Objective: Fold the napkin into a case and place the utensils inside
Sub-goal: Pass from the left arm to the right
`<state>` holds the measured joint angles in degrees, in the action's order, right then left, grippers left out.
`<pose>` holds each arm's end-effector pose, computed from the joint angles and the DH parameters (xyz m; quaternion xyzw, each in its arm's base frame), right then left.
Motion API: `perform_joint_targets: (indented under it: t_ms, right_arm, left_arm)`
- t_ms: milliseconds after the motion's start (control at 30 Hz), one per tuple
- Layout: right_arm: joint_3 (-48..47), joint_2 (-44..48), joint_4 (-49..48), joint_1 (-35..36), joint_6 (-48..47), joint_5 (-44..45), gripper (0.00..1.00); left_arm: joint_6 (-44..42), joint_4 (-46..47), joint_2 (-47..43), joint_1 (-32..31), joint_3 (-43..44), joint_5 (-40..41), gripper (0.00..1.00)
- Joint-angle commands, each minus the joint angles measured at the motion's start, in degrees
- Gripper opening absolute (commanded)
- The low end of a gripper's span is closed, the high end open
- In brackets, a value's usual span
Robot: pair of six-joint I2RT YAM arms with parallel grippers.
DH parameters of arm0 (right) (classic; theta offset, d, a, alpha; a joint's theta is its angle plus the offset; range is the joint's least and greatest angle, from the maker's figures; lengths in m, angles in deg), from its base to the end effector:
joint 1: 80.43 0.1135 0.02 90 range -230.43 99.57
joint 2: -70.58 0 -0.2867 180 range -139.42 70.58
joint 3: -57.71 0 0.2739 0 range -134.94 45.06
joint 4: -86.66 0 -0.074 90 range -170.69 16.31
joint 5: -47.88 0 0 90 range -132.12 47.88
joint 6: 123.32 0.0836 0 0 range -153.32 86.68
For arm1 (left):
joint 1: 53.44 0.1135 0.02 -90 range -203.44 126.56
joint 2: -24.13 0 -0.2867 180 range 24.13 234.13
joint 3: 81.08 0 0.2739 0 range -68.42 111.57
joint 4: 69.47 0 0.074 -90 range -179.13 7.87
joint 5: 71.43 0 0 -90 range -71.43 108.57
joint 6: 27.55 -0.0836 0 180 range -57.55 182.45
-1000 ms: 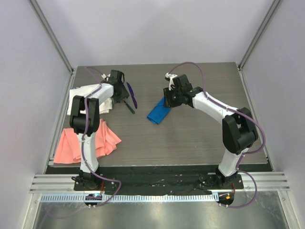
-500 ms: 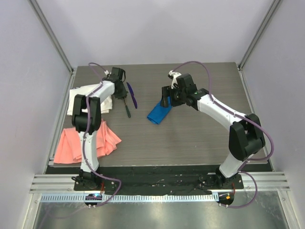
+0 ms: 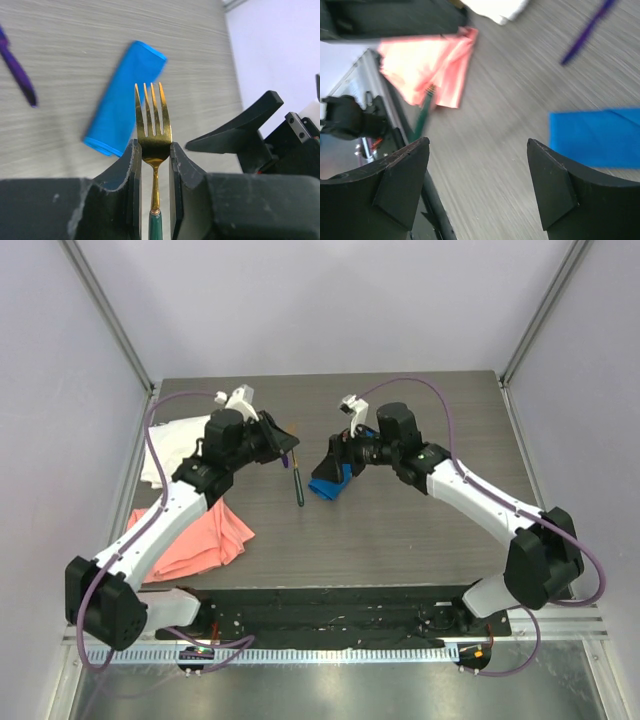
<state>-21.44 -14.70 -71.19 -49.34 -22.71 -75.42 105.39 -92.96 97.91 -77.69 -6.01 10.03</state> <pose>0.3149 0.2435 0.3018 -0.2908 0.7832 0.4048 0.3717 0.3220 -0.1587 0.3358 -0.0934 0.8235 -0.3592 0.4291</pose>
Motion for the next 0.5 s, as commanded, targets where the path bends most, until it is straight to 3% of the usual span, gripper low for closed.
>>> perform_joint_targets:
  t_ms: [0, 233, 400, 467]
  right_arm:
    - [4.9, 4.4, -17.2, 4.7, 6.3, -3.5, 0.84]
    - [6.9, 1.1, -21.2, 12.0, 9.8, -2.7, 0.78]
    - [9.2, 1.3, -21.0, 14.9, 7.4, 2.4, 0.60]
    - [9.0, 1.0, -20.2, 15.1, 5.8, 4.5, 0.46]
  left_arm:
    - [5.2, 7.6, -6.3, -4.1, -6.5, 2.8, 0.00]
    - [9.7, 12.9, -11.9, -7.1, -12.2, 7.0, 0.00]
    - [10.7, 13.1, -14.9, -7.1, -13.6, 7.5, 0.00]
    - [11.4, 13.1, -16.2, -7.2, -14.4, 7.5, 0.00]
